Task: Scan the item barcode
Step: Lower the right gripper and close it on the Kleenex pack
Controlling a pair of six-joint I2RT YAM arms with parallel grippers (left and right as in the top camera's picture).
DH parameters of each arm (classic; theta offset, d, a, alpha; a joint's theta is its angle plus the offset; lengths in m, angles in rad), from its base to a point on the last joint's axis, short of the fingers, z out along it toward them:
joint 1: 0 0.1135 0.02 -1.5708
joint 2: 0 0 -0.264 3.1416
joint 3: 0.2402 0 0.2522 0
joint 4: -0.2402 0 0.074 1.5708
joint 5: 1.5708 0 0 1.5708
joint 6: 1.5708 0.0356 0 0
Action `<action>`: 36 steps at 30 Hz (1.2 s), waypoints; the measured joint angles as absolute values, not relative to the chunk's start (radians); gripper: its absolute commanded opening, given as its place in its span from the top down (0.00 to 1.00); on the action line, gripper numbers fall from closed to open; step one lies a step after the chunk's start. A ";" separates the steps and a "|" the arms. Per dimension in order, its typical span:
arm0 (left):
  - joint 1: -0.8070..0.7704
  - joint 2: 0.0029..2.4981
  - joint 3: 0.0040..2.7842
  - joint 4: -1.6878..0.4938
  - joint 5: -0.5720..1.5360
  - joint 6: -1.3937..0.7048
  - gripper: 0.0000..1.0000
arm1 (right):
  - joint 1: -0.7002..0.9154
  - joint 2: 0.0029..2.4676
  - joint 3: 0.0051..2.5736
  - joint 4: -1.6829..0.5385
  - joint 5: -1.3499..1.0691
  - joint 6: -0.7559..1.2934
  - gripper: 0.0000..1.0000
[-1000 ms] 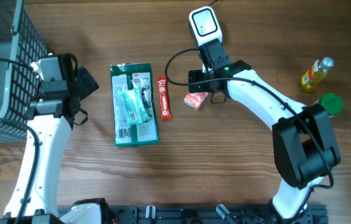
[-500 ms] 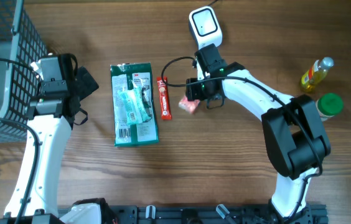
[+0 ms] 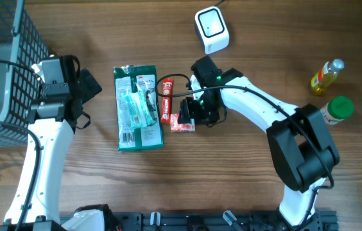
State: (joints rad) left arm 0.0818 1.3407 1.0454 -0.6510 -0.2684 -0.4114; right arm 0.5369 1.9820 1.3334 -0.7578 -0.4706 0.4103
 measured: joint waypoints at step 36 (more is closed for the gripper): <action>0.082 1.341 1.045 -0.651 -0.268 -0.411 0.00 | 0.612 1.946 1.333 -0.642 -0.300 0.052 0.30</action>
